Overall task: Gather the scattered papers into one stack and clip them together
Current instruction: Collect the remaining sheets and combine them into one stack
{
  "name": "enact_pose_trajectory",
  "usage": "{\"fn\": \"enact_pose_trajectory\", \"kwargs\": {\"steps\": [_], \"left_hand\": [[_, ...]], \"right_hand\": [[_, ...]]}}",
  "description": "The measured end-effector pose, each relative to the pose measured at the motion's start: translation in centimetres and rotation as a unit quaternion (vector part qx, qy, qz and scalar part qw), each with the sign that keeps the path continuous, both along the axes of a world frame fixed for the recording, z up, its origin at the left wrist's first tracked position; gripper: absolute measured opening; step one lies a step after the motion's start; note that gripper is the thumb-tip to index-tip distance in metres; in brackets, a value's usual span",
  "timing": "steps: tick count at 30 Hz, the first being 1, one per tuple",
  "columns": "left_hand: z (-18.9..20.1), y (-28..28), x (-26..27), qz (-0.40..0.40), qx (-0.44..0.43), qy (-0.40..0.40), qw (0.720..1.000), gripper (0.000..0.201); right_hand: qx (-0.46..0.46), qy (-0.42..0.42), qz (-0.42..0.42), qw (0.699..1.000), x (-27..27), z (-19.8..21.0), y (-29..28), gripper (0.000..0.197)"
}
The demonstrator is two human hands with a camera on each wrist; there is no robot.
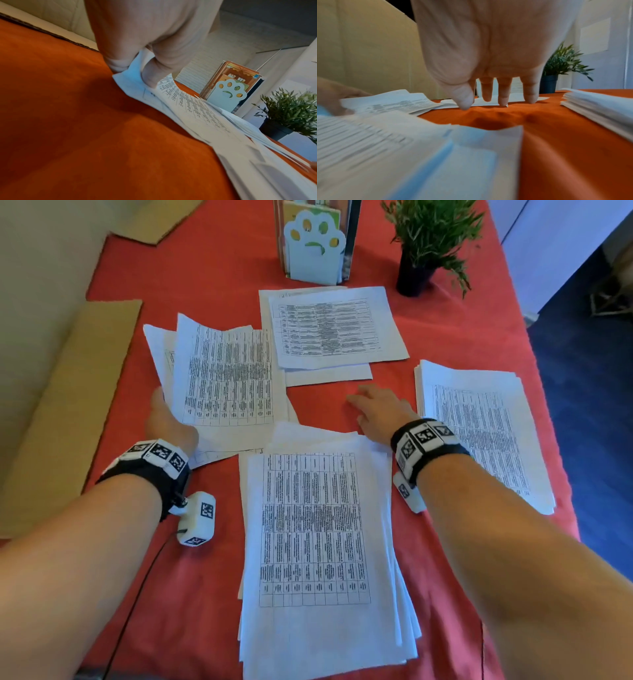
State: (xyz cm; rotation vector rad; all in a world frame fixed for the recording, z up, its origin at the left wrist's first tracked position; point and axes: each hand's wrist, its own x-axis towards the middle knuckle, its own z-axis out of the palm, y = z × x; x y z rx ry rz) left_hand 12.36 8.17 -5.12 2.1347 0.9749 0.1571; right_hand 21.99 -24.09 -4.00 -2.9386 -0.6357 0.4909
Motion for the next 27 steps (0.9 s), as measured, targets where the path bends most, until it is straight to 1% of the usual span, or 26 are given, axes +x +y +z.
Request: {"fn": "enact_pose_trajectory", "kwargs": {"steps": [4,7,10,13,15,17,19,20,23,27], "left_hand": [[0.3,-0.1,-0.1,-0.004,-0.002,-0.012,1.000,0.062],[0.5,-0.1,0.1,-0.009,-0.010,-0.007,1.000,0.061],[0.2,0.2,0.2,-0.017,-0.012,-0.011,1.000,0.064],[0.0,0.4,0.2,-0.017,-0.025,-0.014,0.999,0.067],[0.2,0.5,0.2,-0.015,-0.034,-0.019,0.999,0.066],[0.3,0.6,0.1,-0.013,-0.045,-0.024,0.999,0.060],[0.4,0.8,-0.1,0.002,-0.059,-0.023,0.998,0.052],[0.5,1.0,-0.4,0.011,-0.067,-0.019,0.997,0.049],[0.9,1.2,-1.0,0.015,-0.095,-0.021,0.995,0.048],[2.2,0.7,-2.0,-0.001,-0.138,-0.025,0.990,0.051]], "right_hand": [[-0.033,0.007,-0.014,0.999,1.4,-0.6,2.2,0.060],[-0.064,-0.001,-0.003,0.998,2.6,-0.9,3.6,0.067],[-0.082,-0.012,0.025,0.996,4.4,-0.6,4.9,0.061],[-0.106,0.022,0.035,0.994,5.7,-0.2,5.8,0.054],[-0.094,0.035,0.018,0.995,6.1,-0.1,5.9,0.054],[-0.050,0.041,-0.019,0.998,6.2,0.3,6.0,0.058],[-0.006,0.029,-0.049,0.998,5.8,1.2,6.0,0.065],[-0.004,0.013,-0.047,0.999,5.4,1.7,6.1,0.067],[0.009,-0.053,0.013,0.998,3.5,3.2,6.5,0.066],[0.033,-0.076,0.141,0.987,-1.1,3.8,8.2,0.056]]}}
